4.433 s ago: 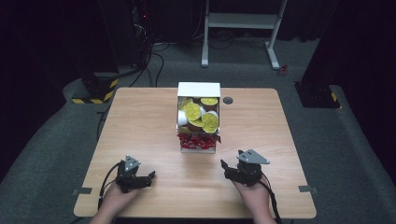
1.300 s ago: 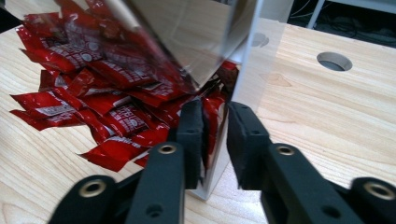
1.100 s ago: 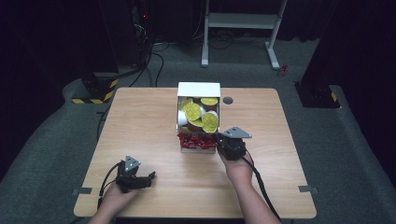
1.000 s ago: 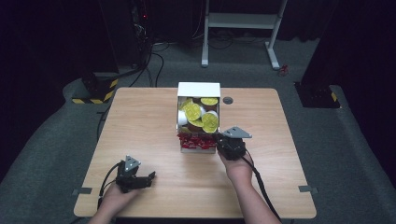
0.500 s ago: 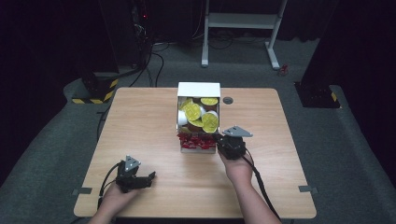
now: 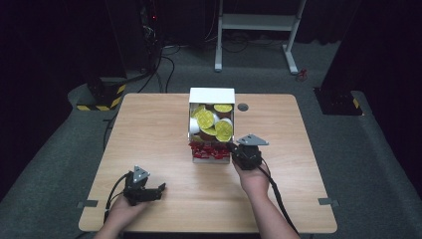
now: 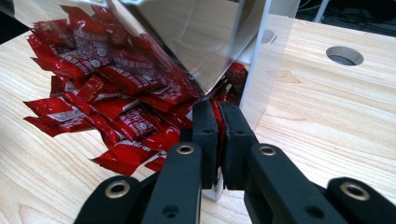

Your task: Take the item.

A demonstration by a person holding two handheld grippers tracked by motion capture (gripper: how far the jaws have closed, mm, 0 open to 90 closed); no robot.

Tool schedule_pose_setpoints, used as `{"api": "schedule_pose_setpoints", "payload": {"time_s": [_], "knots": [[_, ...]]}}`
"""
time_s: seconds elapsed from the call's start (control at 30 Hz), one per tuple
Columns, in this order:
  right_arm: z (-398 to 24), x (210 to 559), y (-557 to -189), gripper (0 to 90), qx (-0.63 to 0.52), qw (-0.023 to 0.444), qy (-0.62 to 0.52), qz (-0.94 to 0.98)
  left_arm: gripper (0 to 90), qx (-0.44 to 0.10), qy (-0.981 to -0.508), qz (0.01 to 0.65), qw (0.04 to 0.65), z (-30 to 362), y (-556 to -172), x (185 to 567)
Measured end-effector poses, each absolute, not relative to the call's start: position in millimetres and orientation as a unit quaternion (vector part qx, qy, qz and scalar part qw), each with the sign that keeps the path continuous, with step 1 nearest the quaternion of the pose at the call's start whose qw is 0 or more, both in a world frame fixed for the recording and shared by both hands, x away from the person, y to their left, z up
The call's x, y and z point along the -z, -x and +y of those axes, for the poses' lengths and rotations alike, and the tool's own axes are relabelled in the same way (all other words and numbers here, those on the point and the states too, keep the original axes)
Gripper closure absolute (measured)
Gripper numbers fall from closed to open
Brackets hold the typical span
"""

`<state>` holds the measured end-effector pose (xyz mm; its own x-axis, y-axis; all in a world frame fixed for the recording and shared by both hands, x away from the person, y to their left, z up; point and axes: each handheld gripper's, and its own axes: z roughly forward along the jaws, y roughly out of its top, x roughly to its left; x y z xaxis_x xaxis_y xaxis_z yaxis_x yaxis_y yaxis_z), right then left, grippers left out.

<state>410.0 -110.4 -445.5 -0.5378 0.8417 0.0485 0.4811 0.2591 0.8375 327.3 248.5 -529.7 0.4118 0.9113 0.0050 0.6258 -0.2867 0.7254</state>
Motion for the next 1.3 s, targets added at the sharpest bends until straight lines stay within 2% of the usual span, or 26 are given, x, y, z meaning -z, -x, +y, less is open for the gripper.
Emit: {"api": "schedule_pose_setpoints", "payload": {"time_s": [0.53, 1.3], "knots": [[-111, 446, -408, 86.6, -0.434, 0.213, -0.427, 0.764, 10.3, -0.216, -0.772, 0.497, 0.331, 249, -327, 530], [-121, 441, -384, 86.5, -0.452, 0.222, -0.415, 0.758, 10.4, -0.215, -0.771, 0.499, 0.332, 248, -327, 530]]}}
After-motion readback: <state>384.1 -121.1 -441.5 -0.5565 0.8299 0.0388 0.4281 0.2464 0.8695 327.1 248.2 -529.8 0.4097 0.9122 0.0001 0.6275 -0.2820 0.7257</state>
